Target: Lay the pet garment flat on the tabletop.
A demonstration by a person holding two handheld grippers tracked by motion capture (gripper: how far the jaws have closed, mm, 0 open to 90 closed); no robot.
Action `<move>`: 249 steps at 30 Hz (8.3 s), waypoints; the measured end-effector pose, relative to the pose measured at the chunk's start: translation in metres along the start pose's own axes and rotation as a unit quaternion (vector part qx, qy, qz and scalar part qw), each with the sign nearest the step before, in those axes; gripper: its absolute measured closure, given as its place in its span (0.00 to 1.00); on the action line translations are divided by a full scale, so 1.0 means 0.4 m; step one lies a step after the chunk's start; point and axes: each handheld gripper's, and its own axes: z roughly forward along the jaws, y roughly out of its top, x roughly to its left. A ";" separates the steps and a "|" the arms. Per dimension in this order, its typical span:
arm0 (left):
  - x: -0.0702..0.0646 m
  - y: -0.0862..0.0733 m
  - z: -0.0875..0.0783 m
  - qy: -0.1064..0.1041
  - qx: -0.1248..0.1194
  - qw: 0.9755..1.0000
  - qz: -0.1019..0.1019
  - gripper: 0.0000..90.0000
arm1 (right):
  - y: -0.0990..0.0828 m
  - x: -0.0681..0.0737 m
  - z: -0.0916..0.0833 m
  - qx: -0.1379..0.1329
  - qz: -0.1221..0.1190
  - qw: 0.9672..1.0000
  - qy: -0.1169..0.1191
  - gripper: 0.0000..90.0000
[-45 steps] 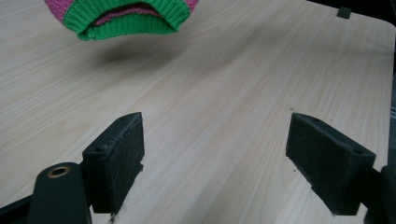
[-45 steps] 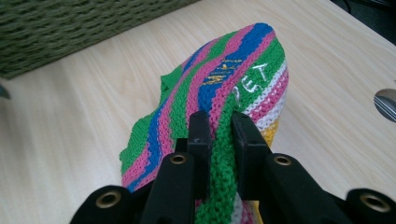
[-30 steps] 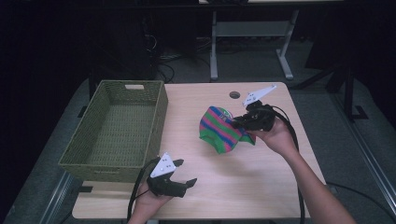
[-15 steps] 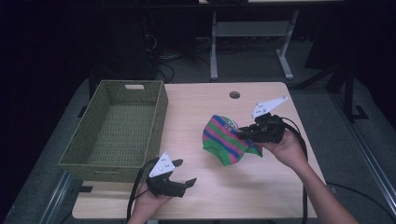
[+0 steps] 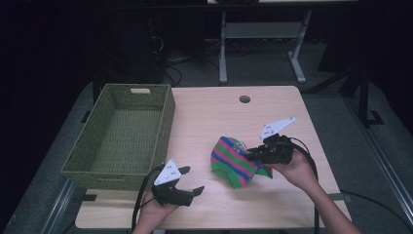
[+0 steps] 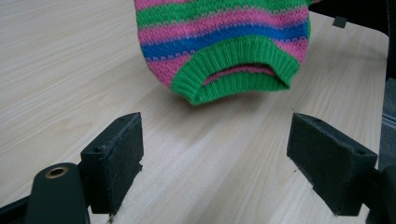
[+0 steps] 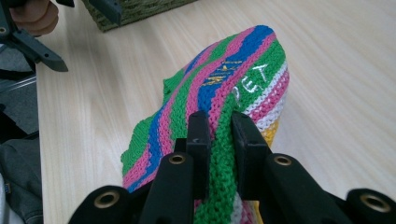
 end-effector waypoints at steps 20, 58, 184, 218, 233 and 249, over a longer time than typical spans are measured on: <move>-0.001 -0.001 0.003 -0.007 0.007 1.000 0.000 0.21 | -0.068 -0.001 0.114 0.051 0.014 0.999 0.010 0.85; -0.004 0.000 0.008 -0.011 0.012 1.000 0.000 0.21 | -0.077 0.078 0.087 0.023 -0.025 0.999 0.035 0.42; -0.011 0.035 0.124 -0.075 0.020 0.995 0.065 0.78 | -0.062 0.055 -0.020 -0.036 -0.033 0.995 0.089 0.90; 0.023 0.094 0.049 -0.095 -0.028 0.994 0.045 0.93 | -0.048 0.081 -0.015 -0.041 -0.038 0.993 0.101 0.90; 0.062 0.175 0.074 -0.064 -0.034 0.997 0.040 0.93 | -0.026 0.059 -0.022 -0.054 -0.018 0.994 0.093 0.90; 0.123 0.216 0.169 -0.038 -0.006 0.999 0.022 0.93 | -0.008 -0.063 0.000 -0.052 0.029 0.997 0.052 0.90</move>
